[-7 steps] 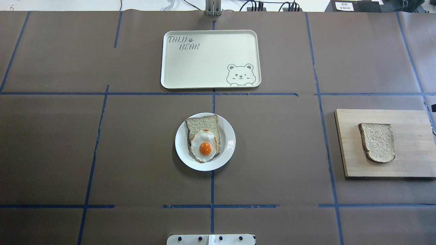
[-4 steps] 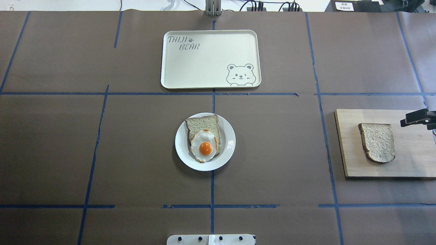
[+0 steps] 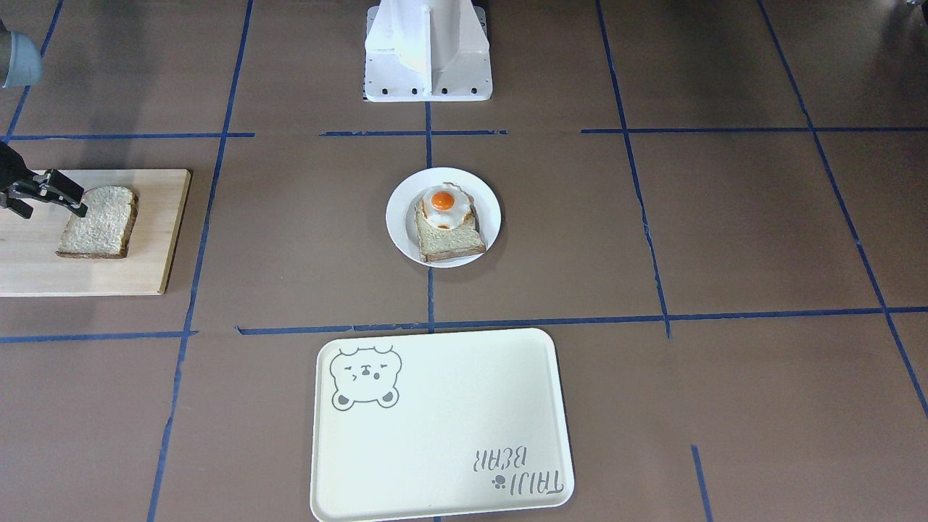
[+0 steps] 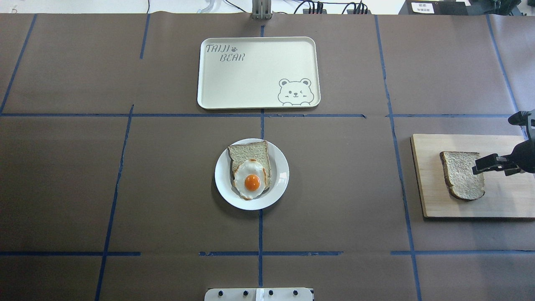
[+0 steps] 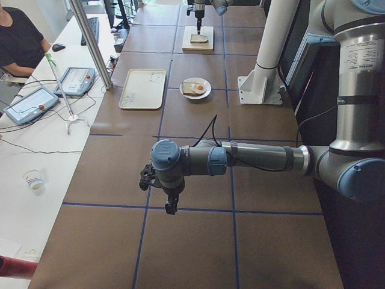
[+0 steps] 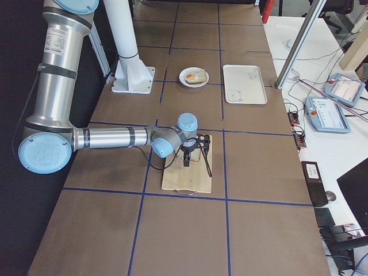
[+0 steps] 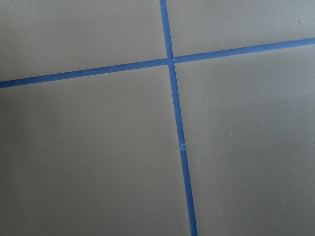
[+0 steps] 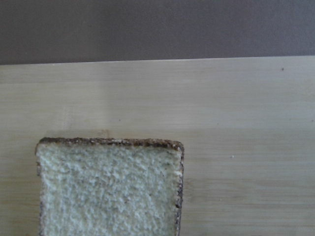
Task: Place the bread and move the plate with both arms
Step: 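Lower the right gripper onto the bread slice on the wooden board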
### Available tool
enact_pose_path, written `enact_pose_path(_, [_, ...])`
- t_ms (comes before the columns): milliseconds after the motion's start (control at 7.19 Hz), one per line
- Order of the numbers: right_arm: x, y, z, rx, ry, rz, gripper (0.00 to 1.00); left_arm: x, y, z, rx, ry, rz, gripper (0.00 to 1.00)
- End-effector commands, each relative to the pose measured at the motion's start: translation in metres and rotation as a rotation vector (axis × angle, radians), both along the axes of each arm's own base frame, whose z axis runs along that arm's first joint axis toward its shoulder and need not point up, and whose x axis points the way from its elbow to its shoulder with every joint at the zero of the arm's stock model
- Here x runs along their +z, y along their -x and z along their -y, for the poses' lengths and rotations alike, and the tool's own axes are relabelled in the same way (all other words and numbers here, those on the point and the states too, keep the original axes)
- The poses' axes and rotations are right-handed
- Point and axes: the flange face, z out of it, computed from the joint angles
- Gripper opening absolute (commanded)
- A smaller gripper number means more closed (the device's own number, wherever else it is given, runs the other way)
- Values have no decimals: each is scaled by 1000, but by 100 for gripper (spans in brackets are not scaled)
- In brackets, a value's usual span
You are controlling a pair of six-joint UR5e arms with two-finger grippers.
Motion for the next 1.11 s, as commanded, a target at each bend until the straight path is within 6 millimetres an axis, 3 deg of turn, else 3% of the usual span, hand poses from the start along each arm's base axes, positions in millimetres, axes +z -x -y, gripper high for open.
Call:
enact_pose_path(0, [3, 7, -1, -14, 4, -4, 100, 0, 0, 0, 0, -2, 0, 100])
enact_pose_path(974, [16, 10, -3, -23, 22, -16, 98, -5, 0, 1, 0, -12, 0, 100])
